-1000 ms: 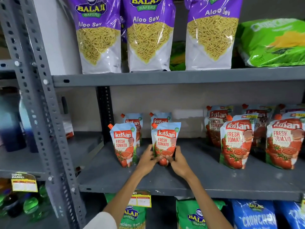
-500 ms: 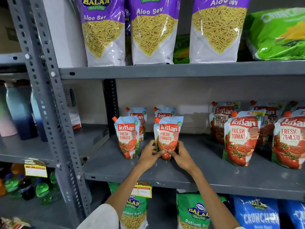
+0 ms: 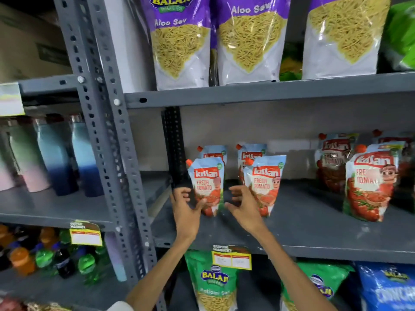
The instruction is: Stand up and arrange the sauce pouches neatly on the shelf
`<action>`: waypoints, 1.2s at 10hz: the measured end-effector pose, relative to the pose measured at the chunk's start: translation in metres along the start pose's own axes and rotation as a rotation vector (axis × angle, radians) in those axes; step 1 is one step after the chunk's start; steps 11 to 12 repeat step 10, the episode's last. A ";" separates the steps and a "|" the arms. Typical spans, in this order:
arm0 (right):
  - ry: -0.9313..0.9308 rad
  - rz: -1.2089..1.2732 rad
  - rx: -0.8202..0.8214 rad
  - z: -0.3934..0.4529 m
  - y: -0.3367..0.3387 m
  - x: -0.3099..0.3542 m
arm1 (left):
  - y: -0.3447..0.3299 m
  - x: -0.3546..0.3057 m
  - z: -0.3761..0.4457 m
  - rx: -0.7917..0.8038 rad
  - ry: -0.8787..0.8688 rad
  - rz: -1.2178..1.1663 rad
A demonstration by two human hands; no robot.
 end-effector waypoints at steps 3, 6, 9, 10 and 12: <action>-0.059 -0.106 0.121 0.013 -0.061 -0.025 | -0.042 0.052 0.020 0.645 0.174 -0.012; -0.095 -0.166 0.115 0.014 -0.062 -0.031 | -0.052 0.049 0.022 0.670 0.164 0.009; -0.080 -0.200 0.053 -0.013 -0.044 -0.004 | -0.030 0.039 0.013 0.614 0.099 0.157; 0.193 -0.480 -0.178 -0.037 -0.021 0.037 | -0.007 -0.002 0.003 0.413 -0.262 0.300; 0.193 -0.480 -0.178 -0.037 -0.021 0.037 | -0.007 -0.002 0.003 0.413 -0.262 0.300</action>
Point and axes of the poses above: each hand's wrist, its own z-axis towards the middle knuckle, its own y-axis out of the back of the hand, x = y × z, the point moved 9 cm from there along z, towards the middle knuckle, and after that the axes turned 3 degrees about -x, right-handed, at the moved point
